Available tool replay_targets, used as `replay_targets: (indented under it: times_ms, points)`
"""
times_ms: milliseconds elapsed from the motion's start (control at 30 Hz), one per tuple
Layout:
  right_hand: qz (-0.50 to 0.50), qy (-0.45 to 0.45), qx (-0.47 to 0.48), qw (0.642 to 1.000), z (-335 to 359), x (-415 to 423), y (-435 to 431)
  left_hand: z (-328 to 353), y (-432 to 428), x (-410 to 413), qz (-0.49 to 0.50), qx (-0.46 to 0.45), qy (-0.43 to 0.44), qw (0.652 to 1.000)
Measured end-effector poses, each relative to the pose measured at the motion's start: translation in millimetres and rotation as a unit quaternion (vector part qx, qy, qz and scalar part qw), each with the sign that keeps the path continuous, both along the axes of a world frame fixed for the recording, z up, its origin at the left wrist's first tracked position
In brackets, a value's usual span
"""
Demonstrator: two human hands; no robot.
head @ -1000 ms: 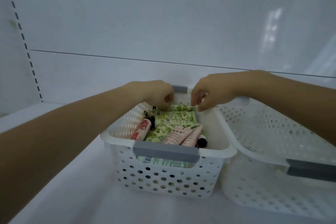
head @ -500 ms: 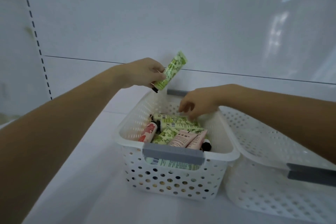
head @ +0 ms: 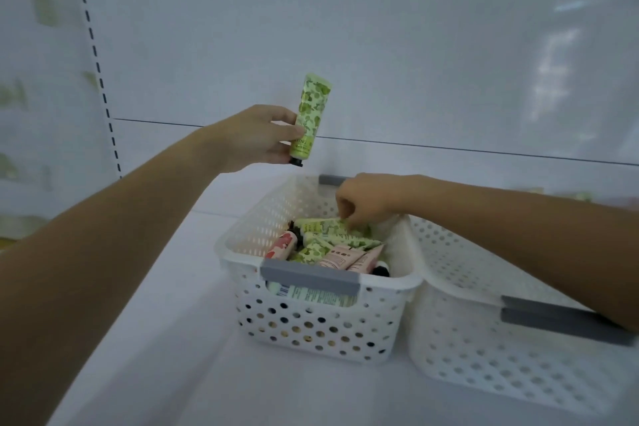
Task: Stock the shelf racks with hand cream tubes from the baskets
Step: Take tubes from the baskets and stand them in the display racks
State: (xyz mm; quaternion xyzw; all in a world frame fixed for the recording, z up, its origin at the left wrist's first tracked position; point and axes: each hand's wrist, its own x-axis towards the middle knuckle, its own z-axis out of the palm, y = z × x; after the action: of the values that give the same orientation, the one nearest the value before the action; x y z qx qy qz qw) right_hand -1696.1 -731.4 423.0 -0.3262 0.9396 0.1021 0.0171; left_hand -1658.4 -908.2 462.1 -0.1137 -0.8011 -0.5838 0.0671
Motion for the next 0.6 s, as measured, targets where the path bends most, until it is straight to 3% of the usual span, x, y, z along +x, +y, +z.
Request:
replay_targets:
  times_ms: [167, 267, 367, 467, 600]
  points:
    - [0.013, 0.010, -0.067, 0.998, 14.2, 8.5, 13.5, 7.9, 12.4, 18.0, 0.049, 0.005, 0.010, 0.999]
    - [0.024, 0.009, -0.204, 0.979, 29.3, 14.8, 28.6, 11.8, 20.9, 31.1, 0.049, 0.006, 0.012, 0.999]
    - [0.005, -0.047, -0.391, 0.919, 51.1, 23.2, 55.1, 17.7, 35.2, 44.0, 0.031, 0.033, 0.020, 0.999]
    - [-0.017, -0.105, -0.540, 0.835, 71.2, 34.0, 96.4, 26.3, 62.5, 52.5, 0.017, 0.044, 0.035, 0.998]
    - [-0.039, -0.115, -0.642, 0.757, 82.6, 50.9, 163.0, 34.0, 118.8, 60.0, 0.008, 0.037, 0.056, 0.998]
